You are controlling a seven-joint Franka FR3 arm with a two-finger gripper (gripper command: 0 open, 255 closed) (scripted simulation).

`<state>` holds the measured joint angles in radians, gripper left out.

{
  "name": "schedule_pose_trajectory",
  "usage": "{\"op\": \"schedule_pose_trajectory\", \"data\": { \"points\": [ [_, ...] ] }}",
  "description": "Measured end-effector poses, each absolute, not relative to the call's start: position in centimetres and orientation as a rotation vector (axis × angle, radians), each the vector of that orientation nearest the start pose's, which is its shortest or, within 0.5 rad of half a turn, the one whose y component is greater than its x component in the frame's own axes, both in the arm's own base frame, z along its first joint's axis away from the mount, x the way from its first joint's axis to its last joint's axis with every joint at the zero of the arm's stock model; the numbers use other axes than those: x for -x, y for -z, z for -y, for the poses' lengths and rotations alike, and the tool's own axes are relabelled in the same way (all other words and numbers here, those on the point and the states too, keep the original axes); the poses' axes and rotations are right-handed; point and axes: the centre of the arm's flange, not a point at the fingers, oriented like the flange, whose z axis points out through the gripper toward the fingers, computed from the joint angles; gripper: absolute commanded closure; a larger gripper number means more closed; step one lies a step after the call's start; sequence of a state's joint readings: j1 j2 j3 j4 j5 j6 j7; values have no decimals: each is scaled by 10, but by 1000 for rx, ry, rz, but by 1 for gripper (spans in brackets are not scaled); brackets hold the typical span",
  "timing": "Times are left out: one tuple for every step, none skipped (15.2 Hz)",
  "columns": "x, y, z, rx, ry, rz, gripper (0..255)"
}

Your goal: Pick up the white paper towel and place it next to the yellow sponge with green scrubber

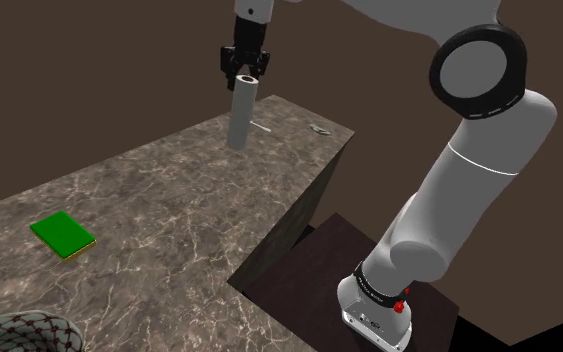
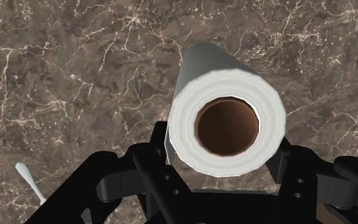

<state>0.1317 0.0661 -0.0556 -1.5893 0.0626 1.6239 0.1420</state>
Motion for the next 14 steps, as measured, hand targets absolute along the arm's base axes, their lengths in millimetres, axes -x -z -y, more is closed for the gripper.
{"op": "schedule_pose_trajectory", "data": {
  "points": [
    [-574, -589, -65, 3084, -58, -108, 255],
    [-570, -593, -76, 3084, -58, -108, 255],
    [-566, -596, -88, 3084, -58, -109, 255],
    [-565, -601, -98, 3084, -58, -109, 255],
    [-562, -603, -110, 3084, -57, -109, 255],
    [-556, -608, -125, 3084, -58, -108, 255],
    [-554, -611, -138, 3084, -58, -108, 255],
    [-550, -616, -152, 3084, -58, -108, 255],
    [-547, -620, -163, 3084, -58, -108, 255],
    [-542, -624, -174, 3084, -58, -108, 255],
    [-541, -629, -185, 3084, -57, -109, 255],
    [-537, -635, -200, 3084, -58, -108, 255],
    [-534, -638, -214, 3084, -57, -108, 255],
    [-532, -643, -227, 3084, -58, -108, 255]
  ]
}}
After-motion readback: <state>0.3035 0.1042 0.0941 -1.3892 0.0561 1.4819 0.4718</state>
